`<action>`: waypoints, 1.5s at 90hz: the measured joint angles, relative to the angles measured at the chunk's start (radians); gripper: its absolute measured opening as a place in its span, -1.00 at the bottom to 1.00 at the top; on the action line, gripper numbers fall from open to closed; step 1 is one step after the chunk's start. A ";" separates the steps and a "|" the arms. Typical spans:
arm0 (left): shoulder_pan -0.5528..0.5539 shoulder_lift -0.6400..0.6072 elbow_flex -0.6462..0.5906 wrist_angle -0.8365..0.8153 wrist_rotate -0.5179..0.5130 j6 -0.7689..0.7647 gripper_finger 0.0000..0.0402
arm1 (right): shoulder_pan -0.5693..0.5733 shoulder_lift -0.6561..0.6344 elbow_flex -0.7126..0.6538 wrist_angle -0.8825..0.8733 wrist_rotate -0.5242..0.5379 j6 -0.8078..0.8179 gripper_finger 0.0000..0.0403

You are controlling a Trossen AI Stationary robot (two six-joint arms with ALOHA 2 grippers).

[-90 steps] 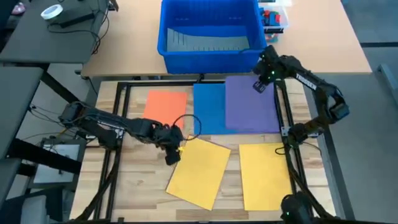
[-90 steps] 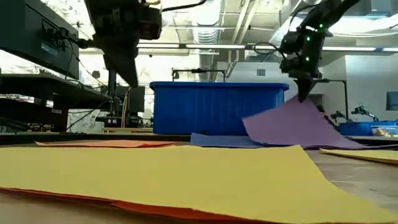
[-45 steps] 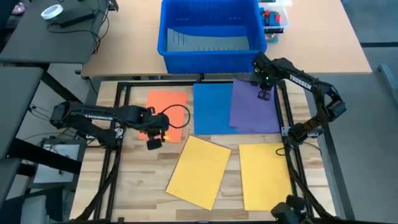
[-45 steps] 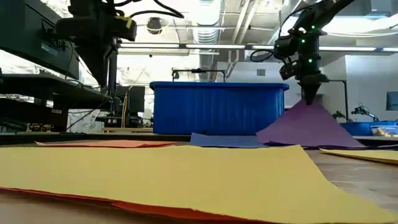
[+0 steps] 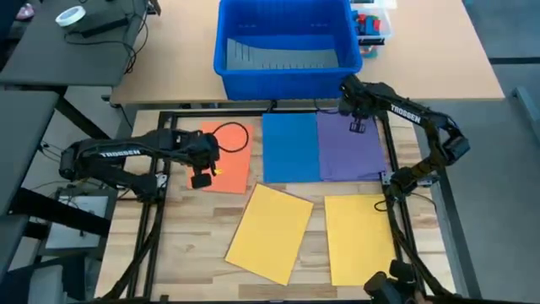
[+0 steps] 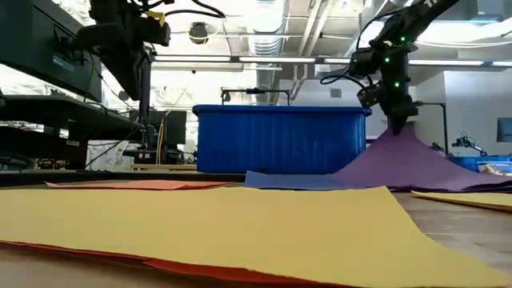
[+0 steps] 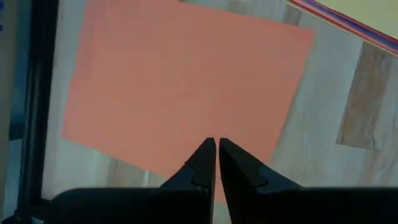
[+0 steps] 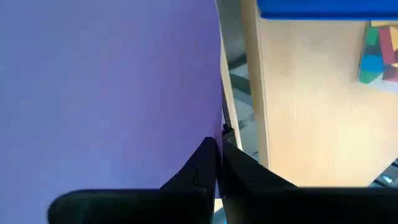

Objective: Organize paper
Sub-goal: Stack the purple paper on top of the other purple papers

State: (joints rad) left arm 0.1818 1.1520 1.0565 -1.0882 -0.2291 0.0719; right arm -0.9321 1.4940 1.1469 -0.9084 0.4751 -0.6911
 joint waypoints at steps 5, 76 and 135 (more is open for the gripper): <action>0.001 -0.007 0.000 0.000 0.000 0.000 -0.97 | -0.005 0.000 0.000 -0.001 0.000 0.015 -1.00; 0.001 -0.015 0.000 0.006 0.001 -0.044 -0.97 | -0.052 0.000 -0.008 -0.060 -0.032 0.625 -1.00; 0.001 -0.015 0.000 0.008 0.001 -0.077 -0.97 | -0.050 0.000 -0.008 -0.045 -0.094 0.836 -1.00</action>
State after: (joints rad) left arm 0.1825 1.1366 1.0565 -1.0805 -0.2279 -0.0048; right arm -0.9819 1.4940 1.1393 -0.9531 0.3814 0.1453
